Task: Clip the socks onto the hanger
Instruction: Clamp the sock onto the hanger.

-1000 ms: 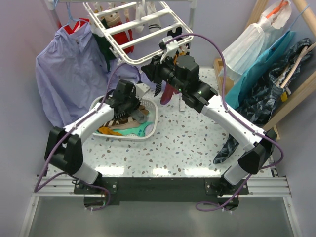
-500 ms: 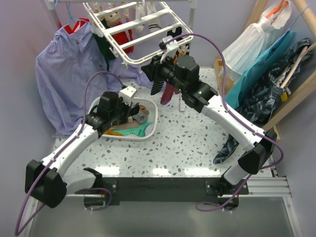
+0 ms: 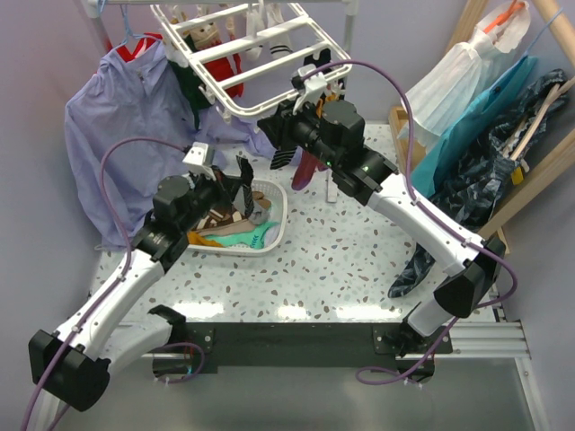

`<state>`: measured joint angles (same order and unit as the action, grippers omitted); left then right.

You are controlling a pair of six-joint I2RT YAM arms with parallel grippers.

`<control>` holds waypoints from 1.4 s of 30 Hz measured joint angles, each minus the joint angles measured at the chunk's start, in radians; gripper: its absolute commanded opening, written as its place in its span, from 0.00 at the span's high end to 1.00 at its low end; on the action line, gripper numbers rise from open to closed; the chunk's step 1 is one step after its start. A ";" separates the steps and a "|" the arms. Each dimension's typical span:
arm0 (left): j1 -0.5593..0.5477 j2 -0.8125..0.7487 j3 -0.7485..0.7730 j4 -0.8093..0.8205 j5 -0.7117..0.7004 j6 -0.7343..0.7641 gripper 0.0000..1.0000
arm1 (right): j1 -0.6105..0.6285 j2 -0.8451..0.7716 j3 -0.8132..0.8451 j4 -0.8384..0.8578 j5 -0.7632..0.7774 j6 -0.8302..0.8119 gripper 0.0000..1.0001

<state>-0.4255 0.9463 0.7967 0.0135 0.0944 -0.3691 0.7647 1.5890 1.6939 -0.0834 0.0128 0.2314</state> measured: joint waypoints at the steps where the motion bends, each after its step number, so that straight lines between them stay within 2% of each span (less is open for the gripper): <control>1: 0.000 0.006 0.005 0.012 -0.012 -0.019 1.00 | 0.000 -0.002 0.000 0.000 0.000 0.003 1.00; 15: 0.000 0.067 0.060 0.197 -0.106 -0.195 1.00 | 0.000 -0.006 0.000 -0.002 -0.004 0.027 1.00; 26: -0.002 0.101 0.085 0.308 -0.098 -0.231 1.00 | 0.000 -0.006 0.000 -0.002 -0.004 0.036 1.00; 42: -0.015 0.137 0.112 0.365 -0.053 -0.249 1.00 | -0.002 -0.006 0.000 -0.001 -0.008 0.043 1.00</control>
<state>-0.4404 1.0828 0.9089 0.3782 0.0418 -0.6182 0.7628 1.5829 1.6936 -0.0845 0.0044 0.2741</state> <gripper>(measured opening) 0.013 0.265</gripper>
